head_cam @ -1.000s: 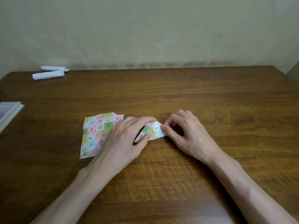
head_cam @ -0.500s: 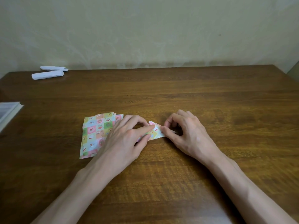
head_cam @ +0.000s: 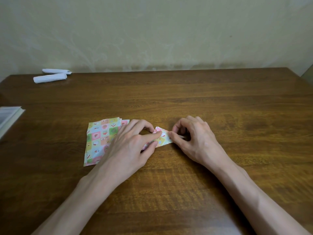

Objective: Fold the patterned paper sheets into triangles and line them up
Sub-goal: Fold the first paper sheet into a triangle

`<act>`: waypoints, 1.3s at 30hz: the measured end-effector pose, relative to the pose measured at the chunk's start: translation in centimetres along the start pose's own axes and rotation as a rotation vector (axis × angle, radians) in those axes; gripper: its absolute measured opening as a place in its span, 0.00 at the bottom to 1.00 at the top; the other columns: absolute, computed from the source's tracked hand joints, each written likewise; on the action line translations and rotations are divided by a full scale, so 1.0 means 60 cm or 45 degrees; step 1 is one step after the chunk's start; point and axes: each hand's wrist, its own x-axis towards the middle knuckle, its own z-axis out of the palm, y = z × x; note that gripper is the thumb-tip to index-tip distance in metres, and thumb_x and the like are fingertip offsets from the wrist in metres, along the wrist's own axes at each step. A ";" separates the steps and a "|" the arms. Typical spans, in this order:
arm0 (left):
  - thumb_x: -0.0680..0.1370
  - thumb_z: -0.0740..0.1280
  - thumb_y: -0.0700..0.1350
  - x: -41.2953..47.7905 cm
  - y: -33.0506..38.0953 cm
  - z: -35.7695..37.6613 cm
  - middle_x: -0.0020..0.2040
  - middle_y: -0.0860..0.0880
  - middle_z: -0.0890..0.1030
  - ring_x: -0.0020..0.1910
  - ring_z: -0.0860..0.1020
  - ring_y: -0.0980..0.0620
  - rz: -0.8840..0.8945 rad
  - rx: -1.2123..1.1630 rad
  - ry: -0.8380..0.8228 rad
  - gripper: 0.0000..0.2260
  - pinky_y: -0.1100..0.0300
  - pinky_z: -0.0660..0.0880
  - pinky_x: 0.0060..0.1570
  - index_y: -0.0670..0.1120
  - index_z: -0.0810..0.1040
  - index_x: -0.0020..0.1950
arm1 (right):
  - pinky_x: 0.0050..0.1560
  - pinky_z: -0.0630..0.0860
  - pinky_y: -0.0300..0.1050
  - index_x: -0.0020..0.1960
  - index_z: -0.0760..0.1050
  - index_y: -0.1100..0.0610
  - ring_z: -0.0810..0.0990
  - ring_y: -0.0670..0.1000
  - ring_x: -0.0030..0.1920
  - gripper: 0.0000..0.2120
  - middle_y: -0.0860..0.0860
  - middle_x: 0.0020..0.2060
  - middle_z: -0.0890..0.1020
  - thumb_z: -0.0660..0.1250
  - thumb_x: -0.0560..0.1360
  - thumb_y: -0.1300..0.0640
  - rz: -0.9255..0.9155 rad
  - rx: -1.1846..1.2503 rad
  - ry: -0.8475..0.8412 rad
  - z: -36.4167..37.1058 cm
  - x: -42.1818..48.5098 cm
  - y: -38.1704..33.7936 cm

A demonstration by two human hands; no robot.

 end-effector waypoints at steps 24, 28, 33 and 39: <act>0.82 0.64 0.51 0.004 0.005 -0.005 0.68 0.61 0.77 0.68 0.72 0.59 0.034 0.076 -0.033 0.16 0.54 0.71 0.65 0.55 0.81 0.68 | 0.55 0.67 0.44 0.45 0.78 0.46 0.71 0.46 0.49 0.08 0.42 0.43 0.76 0.67 0.79 0.42 0.085 -0.084 0.010 0.005 0.004 -0.007; 0.84 0.61 0.54 0.005 0.005 -0.006 0.67 0.61 0.78 0.67 0.72 0.60 0.042 0.054 -0.020 0.16 0.54 0.71 0.64 0.55 0.82 0.67 | 0.55 0.67 0.46 0.45 0.77 0.45 0.71 0.46 0.49 0.07 0.42 0.42 0.76 0.68 0.78 0.43 0.079 -0.074 0.027 0.006 0.004 -0.007; 0.84 0.59 0.58 0.004 0.000 -0.006 0.68 0.62 0.76 0.68 0.71 0.59 0.054 0.061 -0.048 0.18 0.53 0.71 0.65 0.56 0.80 0.69 | 0.50 0.67 0.46 0.49 0.75 0.43 0.71 0.44 0.45 0.04 0.41 0.39 0.74 0.68 0.78 0.44 -0.004 -0.021 0.043 0.003 -0.004 -0.008; 0.84 0.57 0.58 0.000 -0.004 -0.008 0.70 0.61 0.76 0.69 0.71 0.58 0.108 0.133 -0.071 0.19 0.51 0.71 0.65 0.57 0.78 0.71 | 0.53 0.69 0.50 0.52 0.79 0.38 0.70 0.47 0.46 0.05 0.44 0.39 0.73 0.65 0.80 0.43 -0.020 -0.045 -0.004 0.003 -0.002 -0.007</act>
